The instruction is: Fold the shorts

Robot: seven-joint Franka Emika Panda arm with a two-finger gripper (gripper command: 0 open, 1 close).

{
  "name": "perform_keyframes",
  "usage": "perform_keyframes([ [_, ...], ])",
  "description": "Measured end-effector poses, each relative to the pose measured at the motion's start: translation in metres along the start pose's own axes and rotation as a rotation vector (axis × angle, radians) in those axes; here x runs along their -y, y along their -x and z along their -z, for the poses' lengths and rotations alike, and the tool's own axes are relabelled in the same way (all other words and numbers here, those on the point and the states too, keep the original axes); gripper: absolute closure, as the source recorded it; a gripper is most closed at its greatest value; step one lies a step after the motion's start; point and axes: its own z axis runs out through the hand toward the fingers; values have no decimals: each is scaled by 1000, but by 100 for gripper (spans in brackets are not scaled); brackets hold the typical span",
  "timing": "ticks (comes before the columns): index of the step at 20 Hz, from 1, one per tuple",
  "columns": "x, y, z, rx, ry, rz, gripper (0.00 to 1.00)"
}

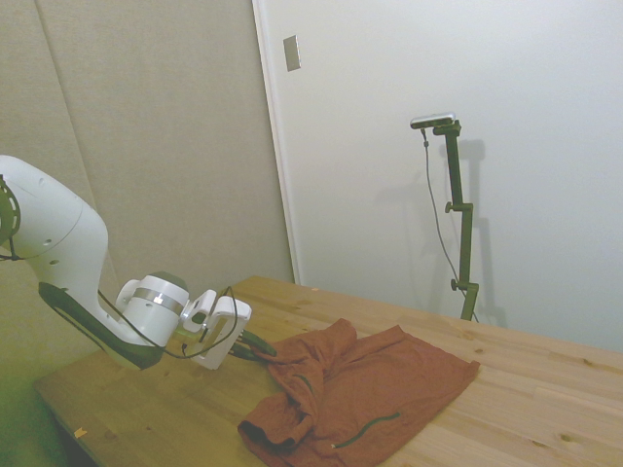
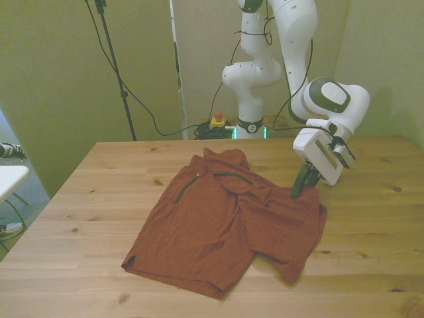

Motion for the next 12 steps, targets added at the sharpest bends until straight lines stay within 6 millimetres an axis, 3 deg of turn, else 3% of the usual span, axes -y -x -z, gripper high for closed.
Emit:
perform_keyframes([
  [12, -8, -8, -3, 24, -1, -44, 100],
])
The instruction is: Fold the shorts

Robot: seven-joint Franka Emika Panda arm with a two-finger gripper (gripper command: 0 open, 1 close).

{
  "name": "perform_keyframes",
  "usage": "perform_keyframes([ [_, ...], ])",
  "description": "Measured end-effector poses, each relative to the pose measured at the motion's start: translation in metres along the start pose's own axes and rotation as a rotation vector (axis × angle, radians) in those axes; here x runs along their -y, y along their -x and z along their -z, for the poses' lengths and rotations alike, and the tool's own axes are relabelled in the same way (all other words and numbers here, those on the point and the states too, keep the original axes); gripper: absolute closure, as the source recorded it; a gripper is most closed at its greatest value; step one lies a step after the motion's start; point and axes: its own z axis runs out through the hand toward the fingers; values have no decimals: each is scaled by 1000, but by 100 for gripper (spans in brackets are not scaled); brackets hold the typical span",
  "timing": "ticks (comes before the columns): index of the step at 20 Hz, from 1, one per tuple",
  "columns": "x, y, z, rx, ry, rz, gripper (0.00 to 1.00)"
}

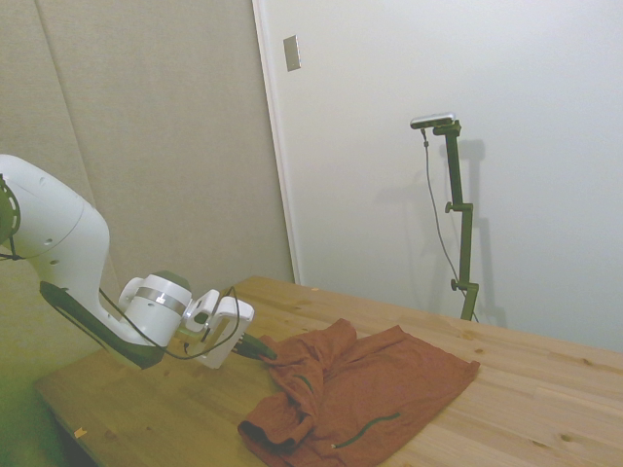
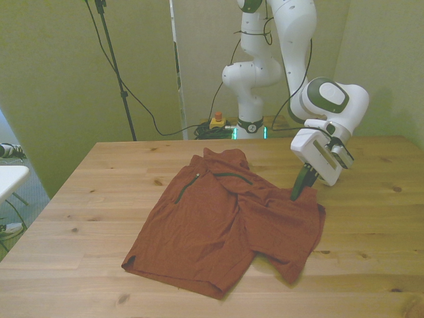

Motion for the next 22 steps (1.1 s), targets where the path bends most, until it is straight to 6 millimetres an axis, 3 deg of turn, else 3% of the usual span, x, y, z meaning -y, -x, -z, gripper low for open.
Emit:
perform_keyframes([
  [6, -24, -32, 4, -11, 3, -78, 100],
  [12, -75, -94, 14, -46, 28, -149, 100],
  [22, -151, -169, -18, -27, 75, -224, 100],
])
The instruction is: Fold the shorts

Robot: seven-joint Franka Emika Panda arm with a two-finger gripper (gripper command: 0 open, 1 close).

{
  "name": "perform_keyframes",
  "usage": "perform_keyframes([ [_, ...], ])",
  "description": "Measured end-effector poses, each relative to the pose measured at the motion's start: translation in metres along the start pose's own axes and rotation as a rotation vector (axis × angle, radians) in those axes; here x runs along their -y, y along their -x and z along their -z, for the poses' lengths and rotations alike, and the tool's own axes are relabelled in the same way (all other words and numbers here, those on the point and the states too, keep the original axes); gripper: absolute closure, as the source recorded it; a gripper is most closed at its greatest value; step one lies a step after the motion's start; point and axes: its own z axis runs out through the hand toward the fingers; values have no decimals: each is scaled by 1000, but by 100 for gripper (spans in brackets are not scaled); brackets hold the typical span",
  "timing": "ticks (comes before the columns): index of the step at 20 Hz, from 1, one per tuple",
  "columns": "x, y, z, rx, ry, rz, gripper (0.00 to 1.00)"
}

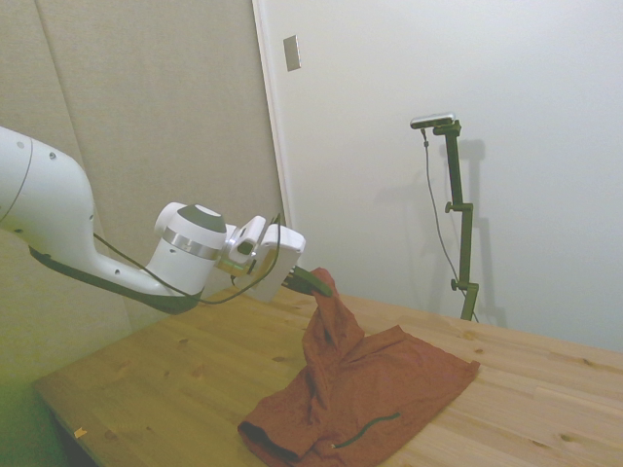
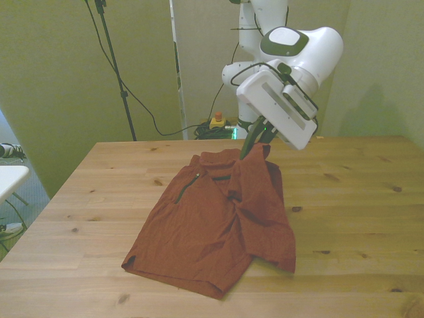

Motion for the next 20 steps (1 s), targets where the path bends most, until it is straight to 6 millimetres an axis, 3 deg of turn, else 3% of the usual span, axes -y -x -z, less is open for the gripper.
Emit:
perform_keyframes([
  [7, -23, -39, -23, 58, 7, -61, 100],
  [11, -46, -65, -46, 92, 35, -91, 100],
  [15, -63, -78, -67, 107, 64, -106, 100],
  [16, -69, -78, -73, 117, 70, -116, 0],
  [20, -102, -83, -107, 187, 57, -202, 0],
])
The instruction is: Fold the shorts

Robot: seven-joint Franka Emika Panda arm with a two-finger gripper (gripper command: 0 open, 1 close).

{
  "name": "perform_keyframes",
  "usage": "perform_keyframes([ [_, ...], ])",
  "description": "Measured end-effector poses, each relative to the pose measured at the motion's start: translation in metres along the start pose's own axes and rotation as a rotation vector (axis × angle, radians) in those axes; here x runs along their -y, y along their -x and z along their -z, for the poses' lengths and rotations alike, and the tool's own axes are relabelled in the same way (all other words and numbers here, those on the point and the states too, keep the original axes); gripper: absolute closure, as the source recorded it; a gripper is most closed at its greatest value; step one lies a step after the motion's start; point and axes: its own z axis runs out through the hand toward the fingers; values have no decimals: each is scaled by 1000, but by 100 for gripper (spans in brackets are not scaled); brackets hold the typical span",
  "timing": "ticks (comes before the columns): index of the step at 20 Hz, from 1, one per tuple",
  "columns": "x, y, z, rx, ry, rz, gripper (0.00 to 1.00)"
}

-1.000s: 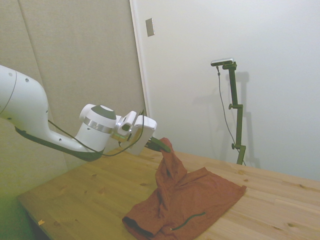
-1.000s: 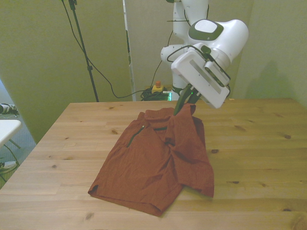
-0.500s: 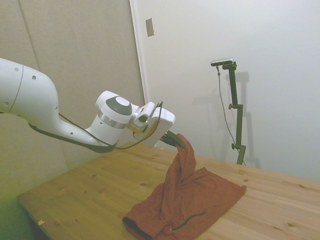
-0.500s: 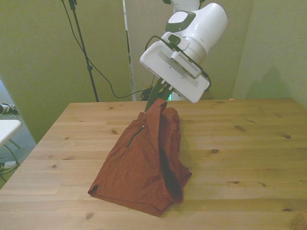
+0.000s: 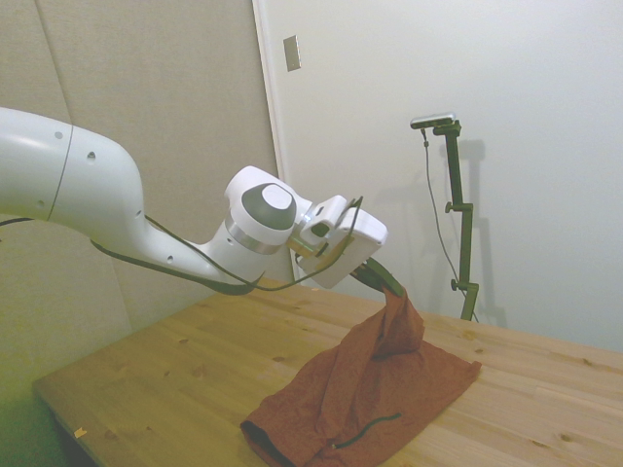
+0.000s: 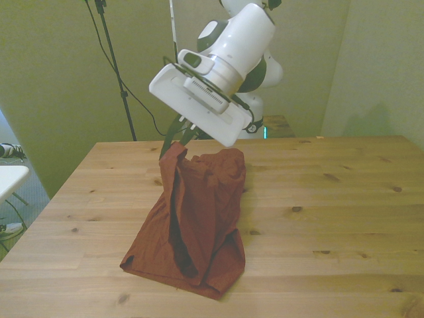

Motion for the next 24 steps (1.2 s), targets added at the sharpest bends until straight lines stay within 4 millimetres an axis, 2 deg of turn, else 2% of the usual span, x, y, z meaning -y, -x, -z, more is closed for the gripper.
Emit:
perform_keyframes([
  [3, -21, -15, -20, 48, -15, -43, 0],
  [8, -35, -31, -26, 59, -14, -67, 0],
  [11, -37, -38, -22, 67, -29, -90, 0],
  [14, -32, -34, 0, 158, -83, -152, 0],
  [16, -25, -10, 27, 262, -111, -179, 0],
  [19, -19, 45, 76, 433, -146, -202, 0],
  [22, -29, 103, 121, 611, -196, -202, 0],
  [24, -37, 150, 149, 725, -231, -164, 0],
])
